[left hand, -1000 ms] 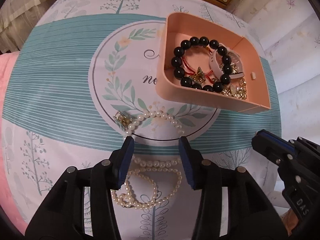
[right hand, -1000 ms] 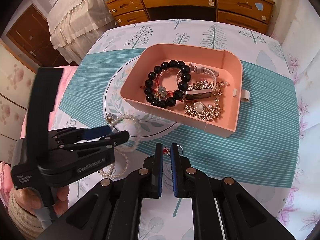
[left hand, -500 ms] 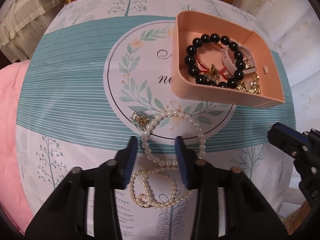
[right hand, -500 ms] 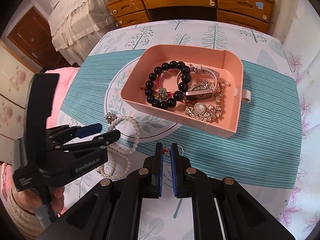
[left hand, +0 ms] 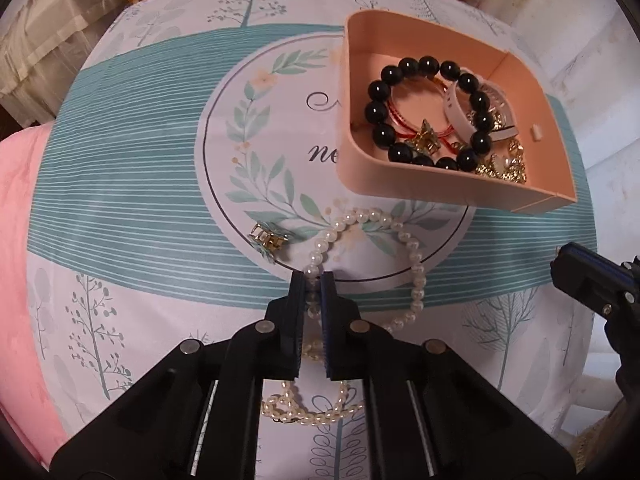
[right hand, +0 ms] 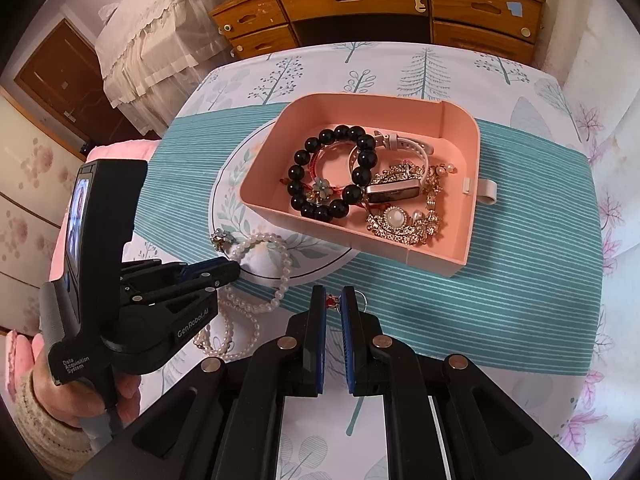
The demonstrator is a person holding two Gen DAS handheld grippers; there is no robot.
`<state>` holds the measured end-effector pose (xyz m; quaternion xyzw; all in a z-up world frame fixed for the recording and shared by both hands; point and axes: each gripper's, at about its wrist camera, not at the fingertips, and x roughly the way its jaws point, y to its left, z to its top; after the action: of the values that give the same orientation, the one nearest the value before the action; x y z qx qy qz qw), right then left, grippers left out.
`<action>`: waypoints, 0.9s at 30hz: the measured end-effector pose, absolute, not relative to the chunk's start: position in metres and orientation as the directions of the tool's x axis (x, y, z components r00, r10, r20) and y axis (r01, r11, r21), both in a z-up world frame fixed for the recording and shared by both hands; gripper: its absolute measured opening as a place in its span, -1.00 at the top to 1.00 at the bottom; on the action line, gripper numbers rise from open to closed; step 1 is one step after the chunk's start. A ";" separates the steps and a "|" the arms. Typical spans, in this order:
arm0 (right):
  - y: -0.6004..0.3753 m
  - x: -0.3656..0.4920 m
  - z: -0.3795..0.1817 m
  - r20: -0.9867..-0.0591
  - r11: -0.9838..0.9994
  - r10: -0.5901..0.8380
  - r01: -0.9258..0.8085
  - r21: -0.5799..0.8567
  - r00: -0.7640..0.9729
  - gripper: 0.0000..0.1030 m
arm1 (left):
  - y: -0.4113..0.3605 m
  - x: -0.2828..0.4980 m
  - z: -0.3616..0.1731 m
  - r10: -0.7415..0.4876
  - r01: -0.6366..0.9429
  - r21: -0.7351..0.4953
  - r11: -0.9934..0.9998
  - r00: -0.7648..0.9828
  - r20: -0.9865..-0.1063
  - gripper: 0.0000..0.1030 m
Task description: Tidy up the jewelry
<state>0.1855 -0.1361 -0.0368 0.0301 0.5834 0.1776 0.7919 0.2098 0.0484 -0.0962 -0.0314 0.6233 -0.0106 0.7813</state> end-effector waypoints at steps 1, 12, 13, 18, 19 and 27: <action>-0.136 0.185 -0.036 -0.913 0.935 0.316 -0.246 0.254 0.259 0.86 | 0.049 0.209 -0.094 -0.061 -0.025 -0.068 0.997 0.230 -0.971 0.91; -0.149 0.187 -0.009 -0.886 0.932 0.343 -0.227 0.282 0.312 0.85 | 0.022 0.199 -0.002 -0.155 0.052 -0.146 0.988 0.391 -0.907 0.90; -0.151 0.189 -0.006 -0.882 0.932 0.347 -0.220 0.287 0.319 0.85 | 0.019 0.201 0.009 -0.161 0.058 -0.150 0.987 0.413 -0.896 0.90; -0.162 0.204 0.001 -0.875 0.938 0.341 -0.181 0.295 0.344 0.85 | 0.008 0.215 0.054 -0.179 0.071 -0.165 0.984 0.485 -0.856 0.90; -0.165 0.208 0.000 -0.874 0.940 0.340 -0.169 0.298 0.347 0.85 | 0.006 0.219 0.059 -0.188 0.075 -0.175 0.982 0.498 -0.847 0.90; -0.177 0.239 -0.024 -0.880 0.939 0.343 -0.098 0.330 0.329 0.85 | -0.002 0.268 0.020 -0.205 0.062 -0.201 0.978 0.487 -0.849 0.90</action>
<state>0.2391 -0.1774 -0.0238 0.1087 0.5630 0.1367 0.8078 0.2679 -0.0016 0.0200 -0.0714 0.5002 -0.0779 0.8594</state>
